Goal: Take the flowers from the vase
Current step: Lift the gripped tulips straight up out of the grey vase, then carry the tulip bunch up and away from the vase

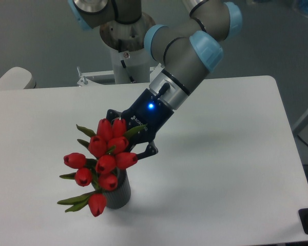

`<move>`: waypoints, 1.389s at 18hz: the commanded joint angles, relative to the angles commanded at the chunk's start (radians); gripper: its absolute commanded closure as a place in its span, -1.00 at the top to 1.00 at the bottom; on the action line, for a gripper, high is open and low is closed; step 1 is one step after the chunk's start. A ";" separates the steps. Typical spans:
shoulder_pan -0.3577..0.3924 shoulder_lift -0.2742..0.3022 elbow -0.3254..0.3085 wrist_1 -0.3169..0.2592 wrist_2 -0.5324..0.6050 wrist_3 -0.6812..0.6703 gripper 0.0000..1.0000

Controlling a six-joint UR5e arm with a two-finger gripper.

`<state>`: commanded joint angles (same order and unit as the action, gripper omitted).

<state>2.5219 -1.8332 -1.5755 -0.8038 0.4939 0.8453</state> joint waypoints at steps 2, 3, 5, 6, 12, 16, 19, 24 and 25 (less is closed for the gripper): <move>0.005 0.002 0.021 0.000 0.000 -0.023 -0.38; 0.006 0.002 0.029 0.000 -0.002 -0.034 -0.38; 0.011 0.002 0.040 0.000 0.000 -0.058 -0.38; 0.017 0.003 0.045 0.000 -0.002 -0.064 -0.38; 0.052 0.006 0.068 -0.002 -0.044 -0.120 -0.38; 0.107 0.015 0.068 -0.002 -0.087 -0.126 -0.38; 0.149 0.014 0.071 -0.002 -0.091 -0.115 -0.39; 0.210 -0.046 0.100 0.000 -0.084 -0.066 -0.38; 0.231 -0.055 0.100 0.000 -0.086 -0.042 -0.38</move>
<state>2.7533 -1.8882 -1.4757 -0.8038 0.4081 0.8036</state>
